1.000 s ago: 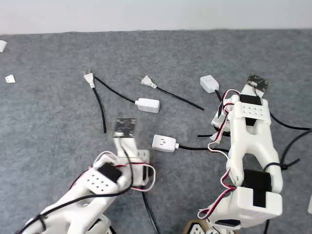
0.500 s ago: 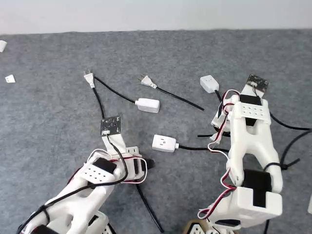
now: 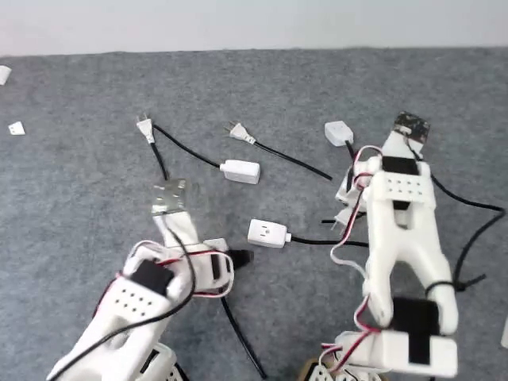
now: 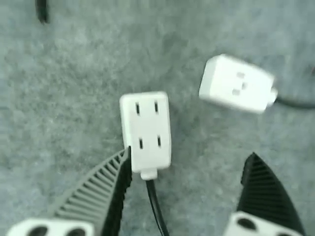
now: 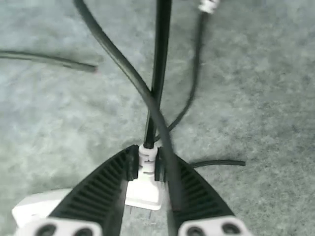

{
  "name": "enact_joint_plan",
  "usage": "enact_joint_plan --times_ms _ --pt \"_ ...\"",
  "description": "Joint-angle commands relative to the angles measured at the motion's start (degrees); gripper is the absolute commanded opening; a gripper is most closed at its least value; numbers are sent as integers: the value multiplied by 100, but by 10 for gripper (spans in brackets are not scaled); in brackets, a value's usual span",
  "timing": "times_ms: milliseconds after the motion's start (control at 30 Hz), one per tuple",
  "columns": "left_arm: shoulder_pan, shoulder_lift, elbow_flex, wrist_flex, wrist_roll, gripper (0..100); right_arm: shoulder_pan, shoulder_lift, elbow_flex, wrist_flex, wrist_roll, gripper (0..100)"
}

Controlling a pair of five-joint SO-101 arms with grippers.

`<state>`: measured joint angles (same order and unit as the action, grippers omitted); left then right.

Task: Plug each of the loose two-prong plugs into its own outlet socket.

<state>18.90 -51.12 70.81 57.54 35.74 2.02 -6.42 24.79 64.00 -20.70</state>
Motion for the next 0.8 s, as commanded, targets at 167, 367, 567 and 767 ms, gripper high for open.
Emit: enact_joint_plan --times_ms 167,367,567,767 --pt "-1354 -457 -31 281 -360 336 -927 -1481 308 -22 1029 8" --pt "-1371 413 -40 26 -571 336 -1560 -2818 308 163 1653 8" --pt "-1363 1389 -303 -229 -686 335 -2774 -4215 334 444 2347 8" --pt "-1363 2277 -699 -193 -844 335 -4576 -4875 791 303 3095 8"
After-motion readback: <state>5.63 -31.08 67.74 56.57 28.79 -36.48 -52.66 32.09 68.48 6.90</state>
